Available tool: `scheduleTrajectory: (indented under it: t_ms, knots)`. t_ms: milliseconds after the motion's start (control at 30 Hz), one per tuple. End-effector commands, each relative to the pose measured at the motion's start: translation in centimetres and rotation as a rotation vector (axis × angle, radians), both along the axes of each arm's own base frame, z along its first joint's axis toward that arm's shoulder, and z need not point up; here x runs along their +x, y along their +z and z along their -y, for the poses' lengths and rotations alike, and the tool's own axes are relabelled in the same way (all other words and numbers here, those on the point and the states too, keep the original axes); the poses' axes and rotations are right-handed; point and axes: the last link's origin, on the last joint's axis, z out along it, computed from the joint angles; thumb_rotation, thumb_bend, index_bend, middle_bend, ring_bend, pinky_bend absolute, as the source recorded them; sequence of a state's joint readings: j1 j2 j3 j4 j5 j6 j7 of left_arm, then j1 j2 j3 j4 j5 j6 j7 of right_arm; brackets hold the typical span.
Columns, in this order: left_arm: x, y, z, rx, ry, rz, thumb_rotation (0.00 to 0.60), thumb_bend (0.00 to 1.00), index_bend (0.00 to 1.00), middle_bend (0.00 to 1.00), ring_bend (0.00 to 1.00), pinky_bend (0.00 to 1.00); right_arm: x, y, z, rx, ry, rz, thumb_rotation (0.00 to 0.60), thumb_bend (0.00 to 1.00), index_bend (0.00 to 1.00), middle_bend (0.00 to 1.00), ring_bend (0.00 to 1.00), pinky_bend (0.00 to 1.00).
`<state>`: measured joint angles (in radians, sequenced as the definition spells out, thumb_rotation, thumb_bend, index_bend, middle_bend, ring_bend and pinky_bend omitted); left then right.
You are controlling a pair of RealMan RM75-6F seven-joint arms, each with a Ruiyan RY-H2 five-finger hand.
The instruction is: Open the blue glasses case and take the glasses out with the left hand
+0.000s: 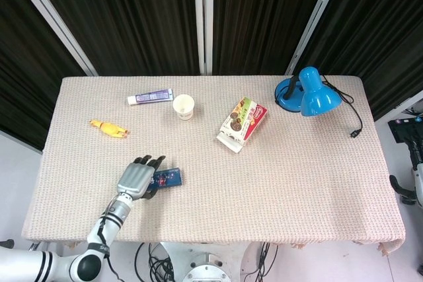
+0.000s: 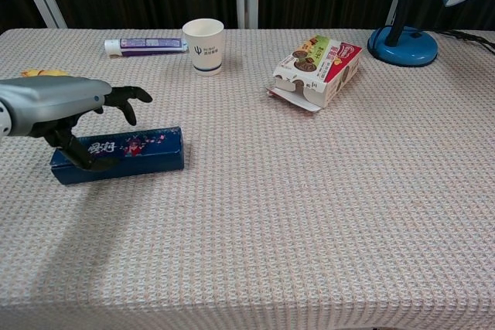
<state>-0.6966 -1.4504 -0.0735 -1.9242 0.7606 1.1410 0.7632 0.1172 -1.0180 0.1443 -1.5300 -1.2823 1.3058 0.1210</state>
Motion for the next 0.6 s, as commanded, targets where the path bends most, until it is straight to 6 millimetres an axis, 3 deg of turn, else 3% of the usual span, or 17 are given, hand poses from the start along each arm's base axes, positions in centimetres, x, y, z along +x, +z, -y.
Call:
scheduleTrajectory:
  t_ms: [33, 600]
  knots:
    - [-0.07, 0.05, -0.06, 0.003, 0.003, 0.001, 0.600, 0.33, 0.05, 0.23, 0.09, 0.18, -0.03, -0.09, 0.03, 0.003, -0.002, 0.000, 0.600, 0.28, 0.00, 0.00, 0.00, 0.00]
    - [-0.03, 0.25, -0.25, 0.020, 0.029, 0.048, 0.600, 0.36, 0.07, 0.37, 0.13, 0.15, -0.26, -0.32, -0.01, 0.018, -0.012, 0.000, 0.600, 0.28, 0.00, 0.00, 0.00, 0.00]
